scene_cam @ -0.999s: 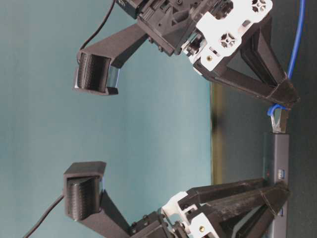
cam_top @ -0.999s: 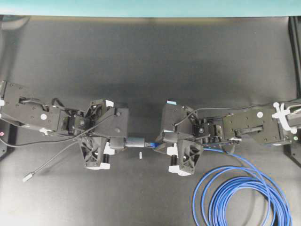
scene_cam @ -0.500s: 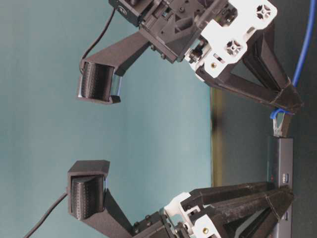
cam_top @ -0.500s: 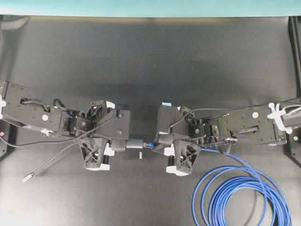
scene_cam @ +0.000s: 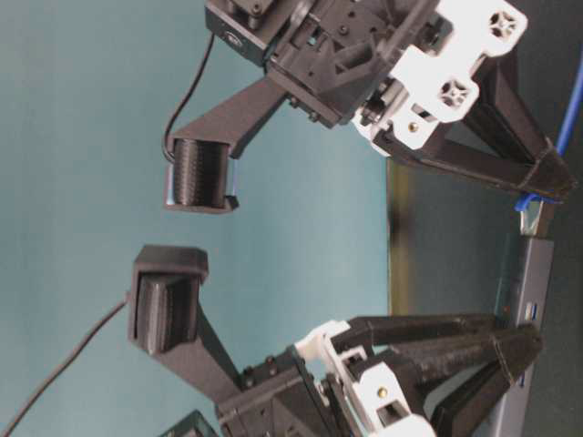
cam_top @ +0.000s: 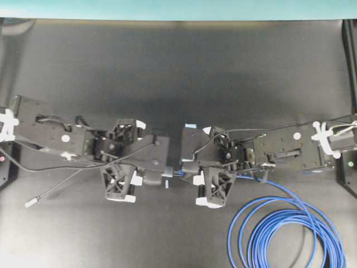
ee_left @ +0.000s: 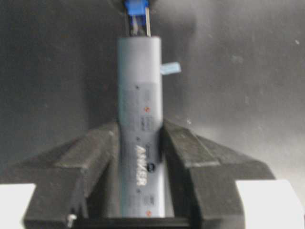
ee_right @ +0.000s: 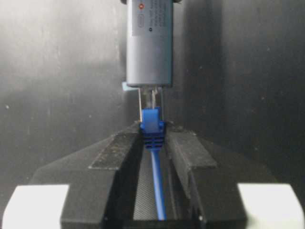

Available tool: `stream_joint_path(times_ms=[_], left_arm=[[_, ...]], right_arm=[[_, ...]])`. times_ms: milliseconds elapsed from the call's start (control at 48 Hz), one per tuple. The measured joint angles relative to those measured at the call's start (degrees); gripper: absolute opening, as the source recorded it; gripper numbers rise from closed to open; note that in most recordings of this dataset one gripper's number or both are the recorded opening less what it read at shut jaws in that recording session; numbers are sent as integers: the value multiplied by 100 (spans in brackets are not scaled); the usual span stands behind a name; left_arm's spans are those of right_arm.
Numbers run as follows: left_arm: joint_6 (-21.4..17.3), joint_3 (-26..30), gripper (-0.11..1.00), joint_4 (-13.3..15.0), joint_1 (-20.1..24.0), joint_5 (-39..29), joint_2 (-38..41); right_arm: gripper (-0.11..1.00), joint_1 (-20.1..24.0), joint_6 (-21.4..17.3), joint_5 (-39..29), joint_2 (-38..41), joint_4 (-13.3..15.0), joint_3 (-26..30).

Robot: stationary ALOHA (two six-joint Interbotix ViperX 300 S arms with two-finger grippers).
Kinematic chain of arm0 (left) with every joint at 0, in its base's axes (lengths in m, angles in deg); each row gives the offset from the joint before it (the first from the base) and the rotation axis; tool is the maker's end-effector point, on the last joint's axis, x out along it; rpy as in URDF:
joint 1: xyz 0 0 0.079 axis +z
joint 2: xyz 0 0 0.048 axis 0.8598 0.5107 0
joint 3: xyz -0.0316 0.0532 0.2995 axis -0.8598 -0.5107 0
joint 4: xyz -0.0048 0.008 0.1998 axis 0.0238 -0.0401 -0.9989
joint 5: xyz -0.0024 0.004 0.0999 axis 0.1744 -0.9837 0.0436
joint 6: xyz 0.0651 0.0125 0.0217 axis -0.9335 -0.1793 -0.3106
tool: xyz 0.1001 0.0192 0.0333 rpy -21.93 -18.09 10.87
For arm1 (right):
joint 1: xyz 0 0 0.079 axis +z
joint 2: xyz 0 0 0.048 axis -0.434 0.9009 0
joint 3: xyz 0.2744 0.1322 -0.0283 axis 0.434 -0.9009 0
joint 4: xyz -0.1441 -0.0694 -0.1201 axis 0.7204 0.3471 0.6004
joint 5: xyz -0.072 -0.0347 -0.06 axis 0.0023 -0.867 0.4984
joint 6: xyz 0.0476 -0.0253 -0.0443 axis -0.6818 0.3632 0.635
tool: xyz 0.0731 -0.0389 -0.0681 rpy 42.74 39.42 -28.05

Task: Insert the LAN cable into the hub.
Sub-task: 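Push the blue plug with the right gripper into the hub port, then hold the joined hub and plug steady with both grippers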

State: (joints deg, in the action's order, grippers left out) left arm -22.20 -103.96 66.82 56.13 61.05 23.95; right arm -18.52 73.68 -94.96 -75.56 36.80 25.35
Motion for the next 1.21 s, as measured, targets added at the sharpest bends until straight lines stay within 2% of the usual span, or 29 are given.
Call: stream_joint_path(times_ms=[396, 708, 1208], left_arm=[[62, -53, 28, 0, 0, 299, 9], [70, -62, 28, 0, 0, 712, 18], [70, -343, 28, 0, 18, 853, 0]], right_arm=[[13, 9, -202, 510, 0, -44, -105], [13, 18, -211, 703, 9, -62, -158], [13, -26, -220, 958, -79, -62, -325]])
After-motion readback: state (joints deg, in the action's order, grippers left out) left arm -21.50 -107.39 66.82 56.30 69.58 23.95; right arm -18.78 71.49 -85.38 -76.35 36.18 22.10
